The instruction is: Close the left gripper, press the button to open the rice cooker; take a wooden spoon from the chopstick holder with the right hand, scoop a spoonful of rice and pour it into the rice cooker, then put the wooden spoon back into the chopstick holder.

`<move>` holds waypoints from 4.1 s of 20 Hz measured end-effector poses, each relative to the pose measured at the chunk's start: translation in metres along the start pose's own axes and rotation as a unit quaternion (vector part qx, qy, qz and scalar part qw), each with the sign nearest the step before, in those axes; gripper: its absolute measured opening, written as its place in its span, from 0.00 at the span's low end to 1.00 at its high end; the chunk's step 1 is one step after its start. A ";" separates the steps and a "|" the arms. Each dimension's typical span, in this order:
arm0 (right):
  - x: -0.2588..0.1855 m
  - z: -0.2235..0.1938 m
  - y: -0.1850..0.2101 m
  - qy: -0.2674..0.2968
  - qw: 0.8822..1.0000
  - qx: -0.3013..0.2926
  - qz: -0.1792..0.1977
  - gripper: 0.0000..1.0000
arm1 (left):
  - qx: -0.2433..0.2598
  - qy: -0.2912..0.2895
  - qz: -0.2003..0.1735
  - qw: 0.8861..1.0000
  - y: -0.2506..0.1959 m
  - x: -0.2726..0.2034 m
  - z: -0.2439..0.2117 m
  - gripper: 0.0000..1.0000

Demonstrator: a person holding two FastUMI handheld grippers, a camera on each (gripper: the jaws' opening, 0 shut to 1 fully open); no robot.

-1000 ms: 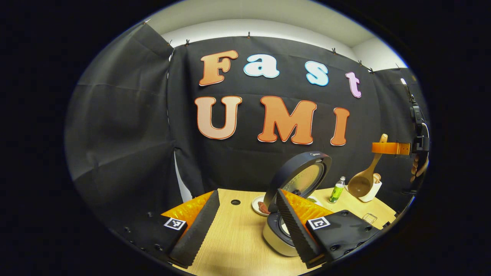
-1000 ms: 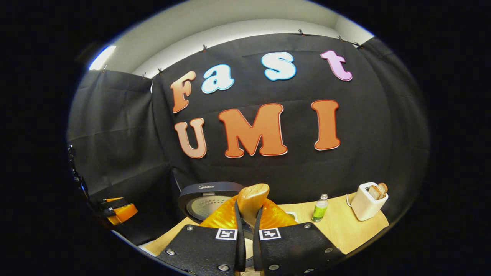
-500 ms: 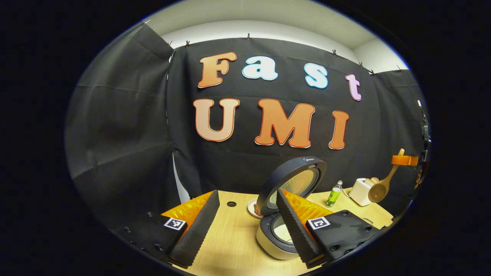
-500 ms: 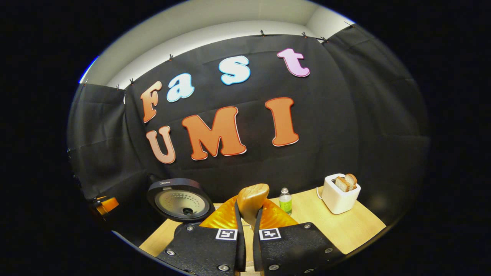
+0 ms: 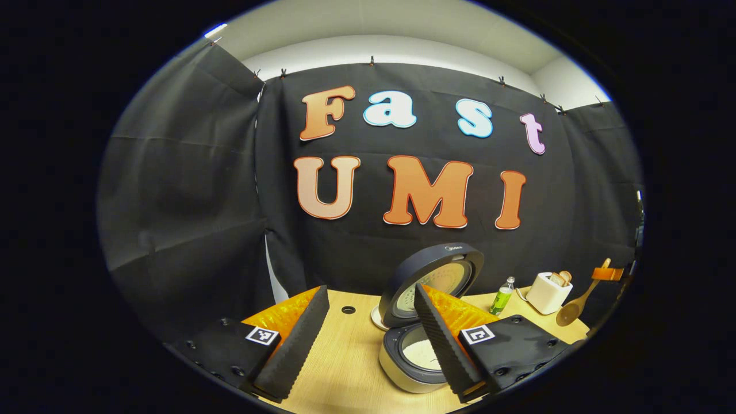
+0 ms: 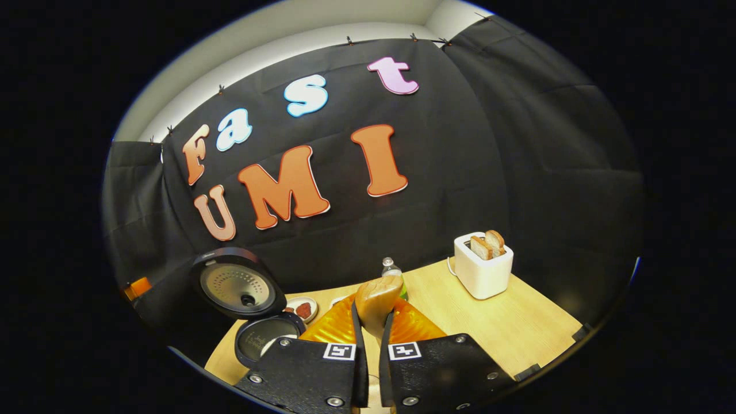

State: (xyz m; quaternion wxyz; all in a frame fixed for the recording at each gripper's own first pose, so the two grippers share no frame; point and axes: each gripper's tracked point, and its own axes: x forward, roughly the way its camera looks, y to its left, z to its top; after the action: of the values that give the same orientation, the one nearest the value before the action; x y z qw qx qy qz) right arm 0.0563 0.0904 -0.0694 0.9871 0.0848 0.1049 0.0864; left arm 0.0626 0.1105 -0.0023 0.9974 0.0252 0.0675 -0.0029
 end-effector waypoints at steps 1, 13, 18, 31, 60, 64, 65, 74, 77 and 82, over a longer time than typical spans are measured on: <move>0.003 -0.009 -0.008 0.004 1.000 0.000 -0.004 0.07 | -0.001 -0.001 0.005 1.000 0.000 -0.003 -0.001 0.99; 0.056 -0.129 -0.060 0.084 0.994 0.068 -0.009 0.07 | 0.001 0.016 0.033 0.999 -0.022 -0.015 -0.015 0.99; 0.070 -0.161 -0.071 0.109 0.991 0.078 -0.005 0.07 | 0.000 0.022 0.049 0.999 -0.022 -0.020 -0.022 0.97; 0.041 -0.072 -0.126 0.066 0.995 -0.002 -0.081 0.95 | 0.000 0.019 0.067 0.998 -0.042 -0.016 -0.009 0.97; -0.028 0.032 -0.113 -0.010 0.996 -0.040 -0.075 0.95 | -0.003 0.076 0.000 0.997 -0.145 0.231 0.002 1.00; -0.025 0.045 -0.112 -0.020 0.997 -0.040 -0.064 0.95 | 0.002 0.075 -0.008 0.997 -0.160 0.197 -0.012 0.99; -0.026 0.047 -0.111 -0.022 0.997 -0.040 -0.058 0.95 | 0.000 0.074 -0.010 0.997 -0.163 0.189 -0.014 1.00; -0.052 0.045 -0.120 -0.013 0.999 -0.049 -0.011 0.95 | 0.002 0.120 -0.011 0.993 -0.196 0.093 -0.108 0.98; -0.062 0.044 -0.126 -0.010 0.999 -0.045 -0.005 0.95 | -0.005 0.129 -0.006 0.992 -0.199 0.074 -0.142 1.00; -0.077 0.045 -0.141 -0.011 0.999 -0.045 -0.005 0.95 | 0.025 0.105 0.012 0.994 -0.200 0.062 -0.184 0.99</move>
State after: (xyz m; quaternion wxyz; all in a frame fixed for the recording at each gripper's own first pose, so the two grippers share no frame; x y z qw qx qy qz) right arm 0.0132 -0.0674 -0.0371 0.9914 0.0412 0.0902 0.0850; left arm 0.0979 -0.0804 -0.2028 0.9838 0.0507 0.1714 0.0104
